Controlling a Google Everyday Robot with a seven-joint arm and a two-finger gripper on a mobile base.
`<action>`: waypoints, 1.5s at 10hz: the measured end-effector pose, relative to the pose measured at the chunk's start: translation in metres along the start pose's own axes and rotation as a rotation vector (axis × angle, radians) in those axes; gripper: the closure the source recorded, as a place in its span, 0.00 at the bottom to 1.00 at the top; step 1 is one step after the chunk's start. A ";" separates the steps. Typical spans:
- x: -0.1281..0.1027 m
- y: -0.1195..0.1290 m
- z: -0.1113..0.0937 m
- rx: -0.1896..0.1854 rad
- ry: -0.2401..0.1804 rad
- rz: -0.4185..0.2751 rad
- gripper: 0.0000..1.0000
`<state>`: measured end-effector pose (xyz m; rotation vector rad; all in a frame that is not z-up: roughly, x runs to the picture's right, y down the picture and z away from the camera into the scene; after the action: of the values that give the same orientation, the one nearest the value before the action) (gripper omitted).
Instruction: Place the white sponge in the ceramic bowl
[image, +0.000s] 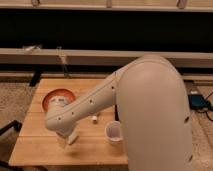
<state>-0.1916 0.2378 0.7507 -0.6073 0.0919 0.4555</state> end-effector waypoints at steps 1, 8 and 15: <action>-0.002 -0.003 0.007 -0.006 0.010 0.008 0.20; -0.015 -0.005 0.041 -0.020 0.050 0.026 0.20; -0.018 -0.001 0.048 -0.013 0.063 0.009 0.73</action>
<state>-0.2093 0.2574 0.7950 -0.6341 0.1517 0.4465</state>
